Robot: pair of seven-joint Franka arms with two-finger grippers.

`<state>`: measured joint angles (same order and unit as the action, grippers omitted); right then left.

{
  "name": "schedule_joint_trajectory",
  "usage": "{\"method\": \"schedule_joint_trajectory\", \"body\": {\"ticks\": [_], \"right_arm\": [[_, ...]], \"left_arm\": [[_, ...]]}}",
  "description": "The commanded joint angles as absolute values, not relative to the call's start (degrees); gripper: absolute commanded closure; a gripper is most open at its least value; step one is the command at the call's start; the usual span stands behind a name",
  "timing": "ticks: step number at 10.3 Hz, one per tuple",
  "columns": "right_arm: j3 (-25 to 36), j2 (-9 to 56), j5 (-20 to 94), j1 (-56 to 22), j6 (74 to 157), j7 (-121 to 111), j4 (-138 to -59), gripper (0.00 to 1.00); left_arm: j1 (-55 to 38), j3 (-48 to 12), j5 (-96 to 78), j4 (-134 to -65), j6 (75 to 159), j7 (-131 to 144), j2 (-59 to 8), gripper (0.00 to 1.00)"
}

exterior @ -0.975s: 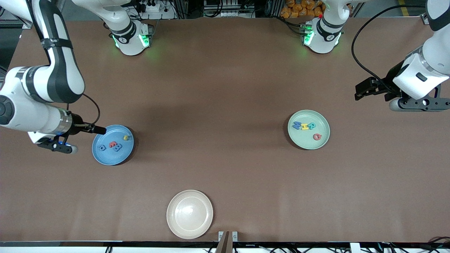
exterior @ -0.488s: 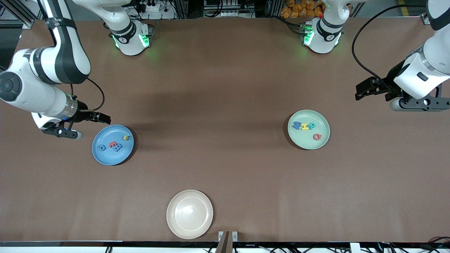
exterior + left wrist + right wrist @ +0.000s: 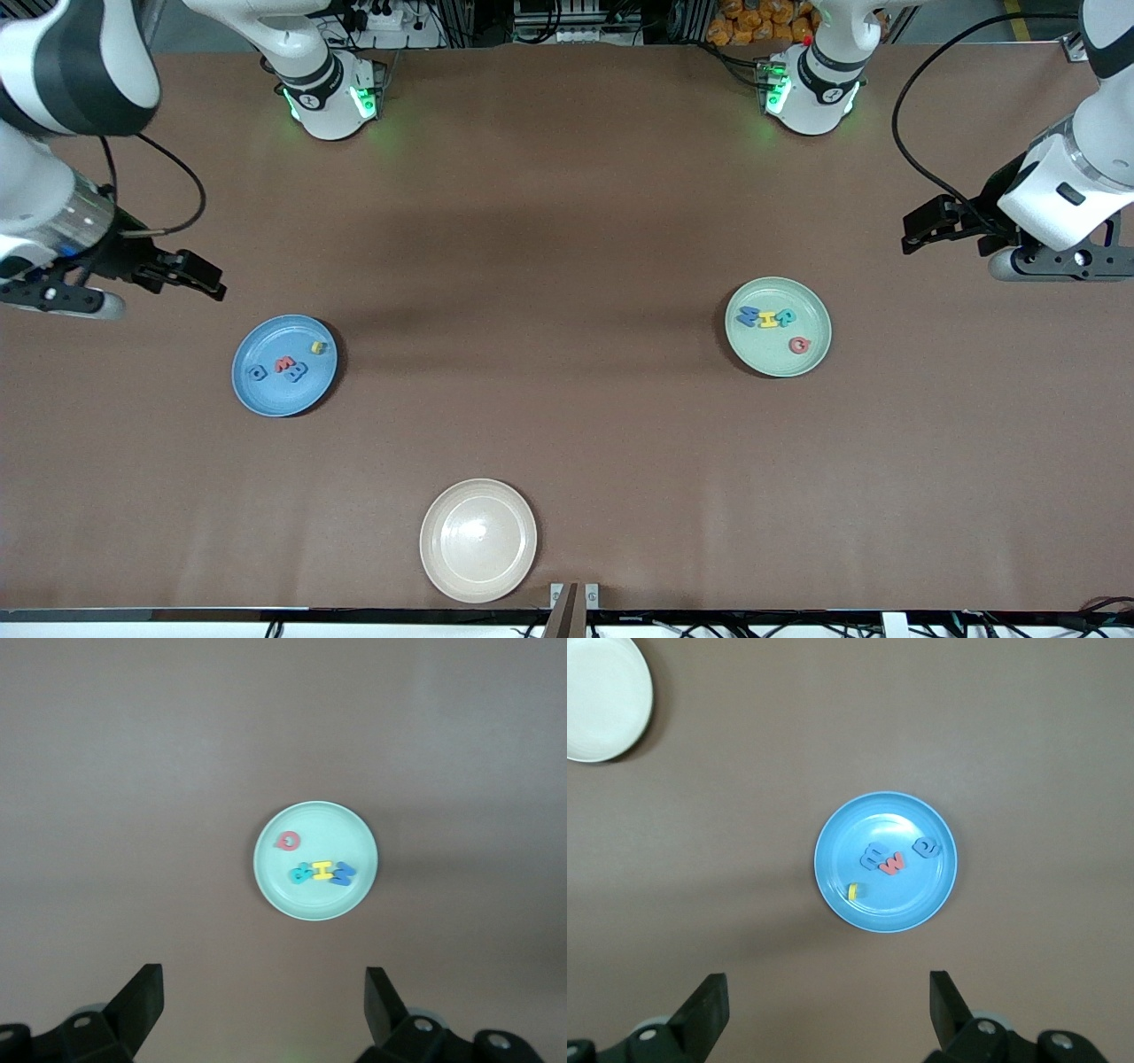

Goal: Sort upper and lower case letters into plates

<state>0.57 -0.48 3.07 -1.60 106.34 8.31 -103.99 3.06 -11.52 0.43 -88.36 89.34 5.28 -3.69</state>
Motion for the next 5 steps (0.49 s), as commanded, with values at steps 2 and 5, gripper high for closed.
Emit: {"method": "schedule_joint_trajectory", "body": {"ticks": [2,5], "right_arm": [[-0.2,-0.1,0.0,-0.6,96.6,3.5,-94.3,0.00],[-0.2,0.1,-0.4,-0.5,91.5,3.1,-89.9,0.00]], "left_arm": [[1.8,-12.0,4.5,-88.2,88.7,2.5,-3.3,0.00],[2.1,-11.9,4.4,-88.3,88.7,2.5,-3.3,0.00]]}}
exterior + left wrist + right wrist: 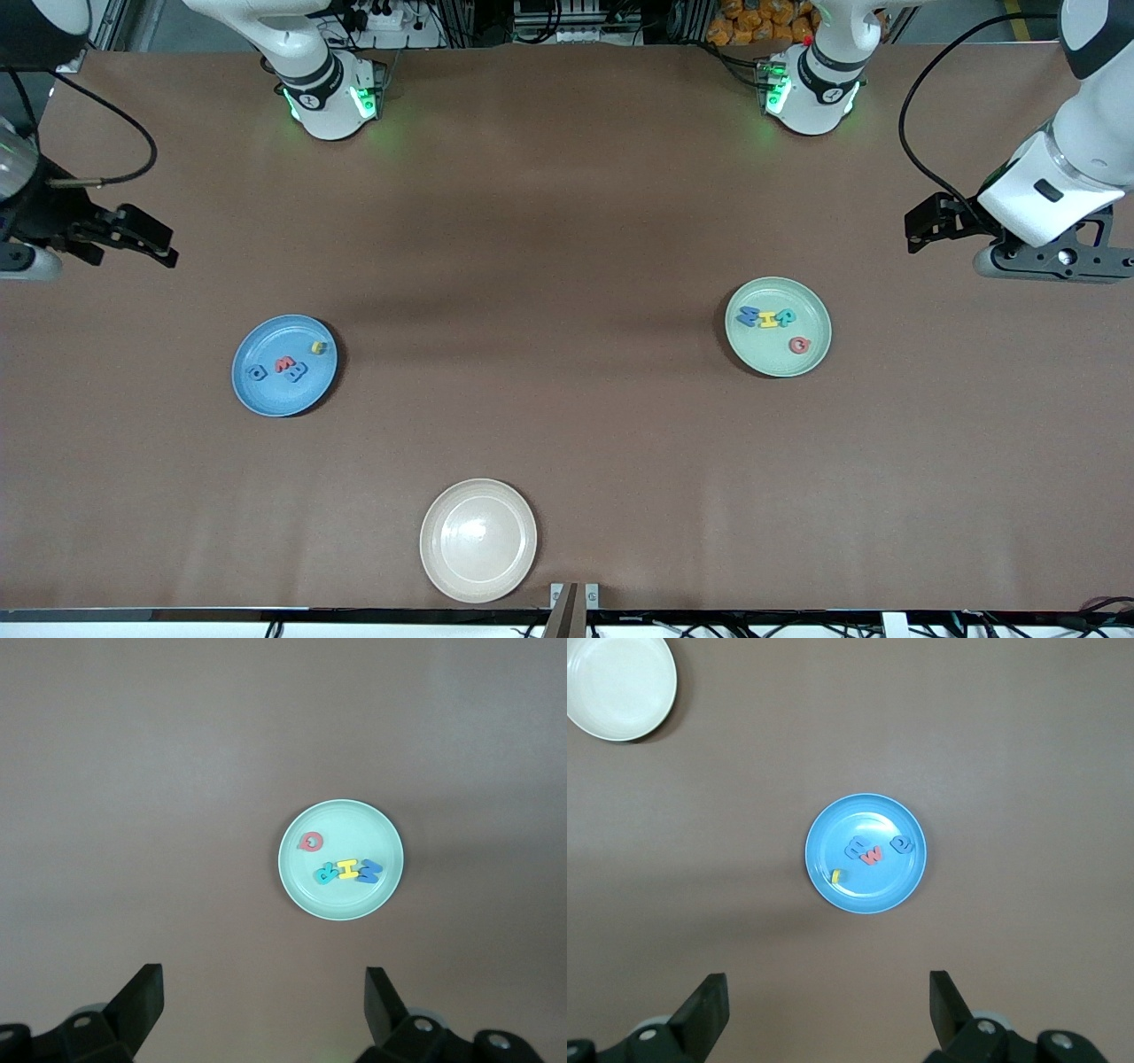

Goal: Sort upper and lower case letters into plates

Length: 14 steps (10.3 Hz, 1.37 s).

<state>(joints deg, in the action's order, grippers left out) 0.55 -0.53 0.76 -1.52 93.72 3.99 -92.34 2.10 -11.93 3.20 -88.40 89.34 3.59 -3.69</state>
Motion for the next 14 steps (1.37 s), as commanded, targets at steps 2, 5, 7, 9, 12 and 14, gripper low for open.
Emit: {"method": "schedule_joint_trajectory", "body": {"ticks": [2,5,7,9,12,14], "right_arm": [[-0.2,0.2,-0.4,-0.5,91.1,3.1,-89.6,0.00],[-0.2,0.2,-0.4,-0.5,91.1,3.2,-89.6,0.00],[-0.2,0.2,-0.4,-0.5,91.1,3.3,-89.6,0.00],[-0.2,0.3,-0.4,-0.6,91.1,3.3,-89.2,0.00],[-0.2,0.4,-0.4,-0.5,91.1,3.2,-89.1,0.00],[-0.2,0.4,-0.1,-0.3,91.1,3.2,-89.1,0.00]], "left_arm": [[2.5,-11.9,4.3,-88.0,88.7,2.4,-3.3,0.00],[2.5,-11.8,3.7,-88.0,88.7,2.4,-3.4,0.00],[2.4,-11.2,2.6,-87.9,88.7,1.6,-3.5,0.00],[1.5,-6.4,2.3,-88.2,88.7,-0.2,-2.8,0.00],[-0.5,-4.3,2.1,-88.3,88.7,-0.3,-2.5,0.00],[-0.3,-4.3,1.3,-88.3,88.7,-0.3,-2.5,0.00]]}}
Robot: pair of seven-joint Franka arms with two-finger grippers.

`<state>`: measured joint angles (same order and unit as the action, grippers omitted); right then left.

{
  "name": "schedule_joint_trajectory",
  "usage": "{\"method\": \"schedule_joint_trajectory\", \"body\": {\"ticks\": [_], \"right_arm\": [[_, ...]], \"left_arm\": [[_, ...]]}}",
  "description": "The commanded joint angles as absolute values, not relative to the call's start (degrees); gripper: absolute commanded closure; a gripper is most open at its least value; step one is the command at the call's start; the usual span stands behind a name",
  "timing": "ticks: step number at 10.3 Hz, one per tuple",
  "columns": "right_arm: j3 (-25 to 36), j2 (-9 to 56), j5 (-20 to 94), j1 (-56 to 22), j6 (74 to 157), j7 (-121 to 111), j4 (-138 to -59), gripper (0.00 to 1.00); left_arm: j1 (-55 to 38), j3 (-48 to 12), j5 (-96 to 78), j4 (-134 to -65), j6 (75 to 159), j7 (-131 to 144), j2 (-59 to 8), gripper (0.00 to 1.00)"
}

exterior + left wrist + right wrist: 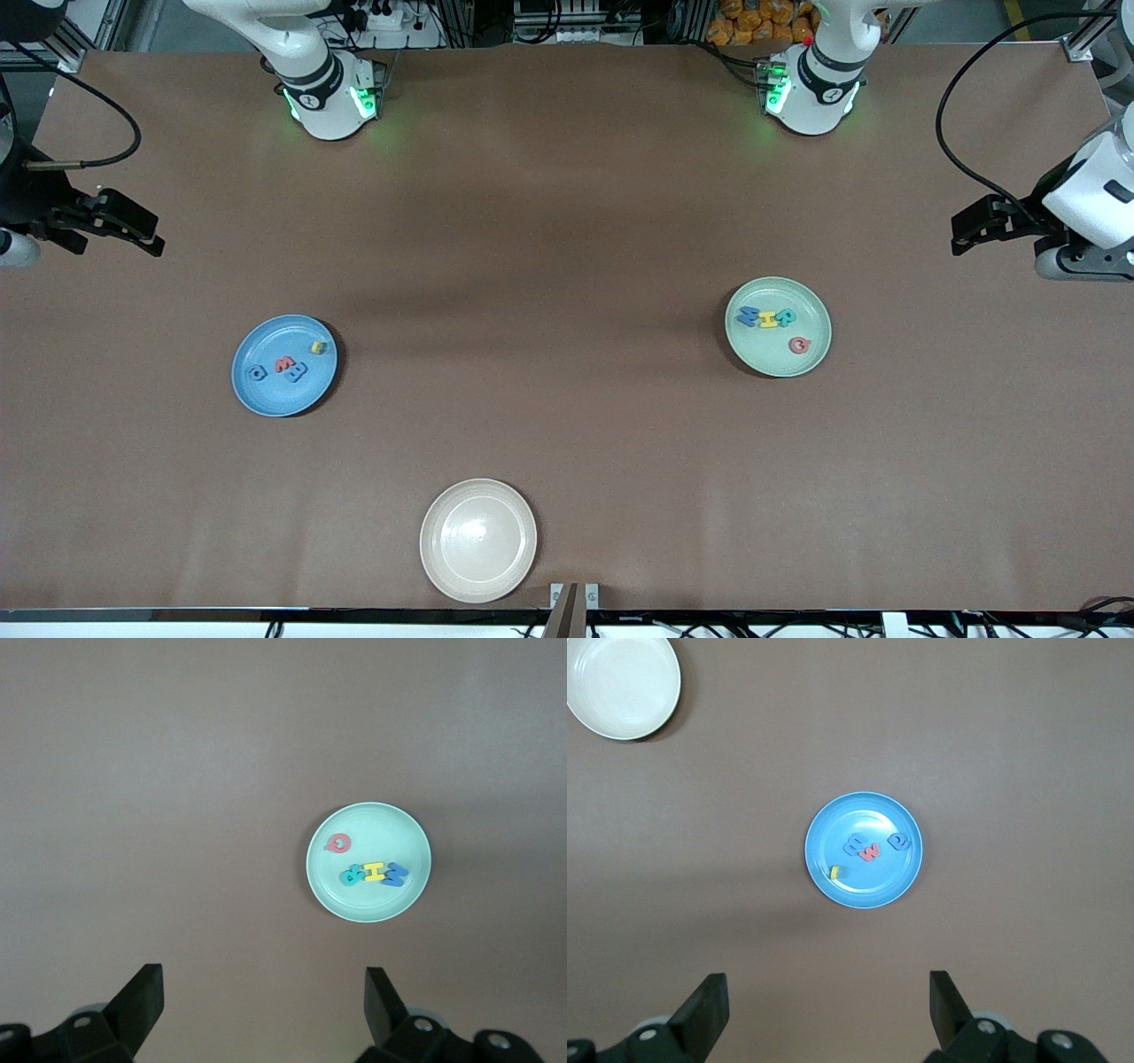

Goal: Sort upper and lower case letters into plates

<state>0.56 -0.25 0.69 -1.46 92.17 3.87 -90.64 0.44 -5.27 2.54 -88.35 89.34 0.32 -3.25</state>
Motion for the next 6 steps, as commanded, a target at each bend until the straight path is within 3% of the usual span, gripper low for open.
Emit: {"method": "schedule_joint_trajectory", "body": {"ticks": [1,6], "right_arm": [[-0.2,0.4,0.1,-0.3,91.1,3.2,-89.1,0.00],[-0.2,0.4,-0.1,-0.2,89.7,3.3,-89.1,0.00]], "left_arm": [[-0.2,-4.3,1.3,-88.3,88.7,-0.3,-2.5,0.00],[-0.1,-4.3,1.3,-88.3,88.7,-0.3,-2.5,0.00]]}}
